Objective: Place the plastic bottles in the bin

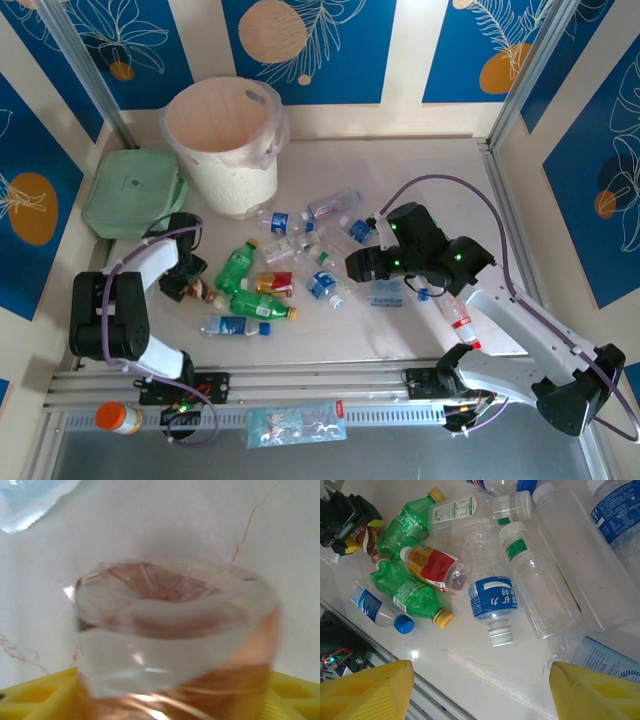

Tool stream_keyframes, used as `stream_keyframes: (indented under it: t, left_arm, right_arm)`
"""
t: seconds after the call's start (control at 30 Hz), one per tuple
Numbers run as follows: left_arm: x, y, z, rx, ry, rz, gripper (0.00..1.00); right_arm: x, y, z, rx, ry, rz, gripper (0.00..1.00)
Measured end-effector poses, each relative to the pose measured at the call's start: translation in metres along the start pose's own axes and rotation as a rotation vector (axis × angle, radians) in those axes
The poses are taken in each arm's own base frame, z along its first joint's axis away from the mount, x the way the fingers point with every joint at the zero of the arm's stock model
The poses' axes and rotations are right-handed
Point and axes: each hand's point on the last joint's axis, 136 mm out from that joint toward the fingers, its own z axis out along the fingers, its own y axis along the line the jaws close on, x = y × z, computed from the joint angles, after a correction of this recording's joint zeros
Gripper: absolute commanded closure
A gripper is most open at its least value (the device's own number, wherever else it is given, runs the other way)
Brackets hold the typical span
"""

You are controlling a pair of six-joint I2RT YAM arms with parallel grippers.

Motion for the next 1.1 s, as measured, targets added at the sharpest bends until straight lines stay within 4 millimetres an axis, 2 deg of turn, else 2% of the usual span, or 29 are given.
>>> stream_keyframes:
  t: [0.13, 0.27, 0.5, 0.63, 0.7, 0.8, 0.9, 1.1]
  left_arm:
    - [-0.010, 0.003, -0.016, 0.021, -0.053, -0.009, 0.43]
    - [-0.022, 0.002, -0.042, 0.075, -0.116, -0.027, 0.45]
    - [-0.028, 0.007, -0.079, 0.168, -0.164, -0.046, 0.51]
    - [-0.029, -0.001, -0.118, 0.330, -0.190, -0.024, 0.55]
    - [-0.032, -0.010, -0.142, 0.407, -0.206, 0.005, 0.55]
    - [-0.036, -0.035, -0.180, 0.537, -0.225, 0.087, 0.62]
    - [-0.035, -0.060, -0.218, 0.665, -0.246, 0.199, 0.62]
    - [-0.027, -0.120, -0.307, 0.964, -0.313, 0.431, 0.66]
  right_arm:
    - [0.001, 0.000, -0.001, 0.001, 0.002, -0.003, 0.28]
    - [-0.003, 0.001, -0.005, -0.002, -0.009, -0.003, 0.28]
    - [-0.013, 0.007, -0.020, -0.020, -0.061, -0.009, 0.28]
    - [-0.016, 0.009, -0.024, -0.024, -0.076, -0.010, 0.28]
    - [-0.017, 0.008, -0.024, -0.021, -0.079, -0.008, 0.27]
    - [-0.020, 0.009, -0.028, -0.021, -0.104, -0.012, 0.26]
    - [-0.026, 0.013, -0.035, -0.033, -0.141, -0.023, 0.27]
    - [-0.044, 0.026, -0.058, -0.078, -0.244, -0.044, 0.27]
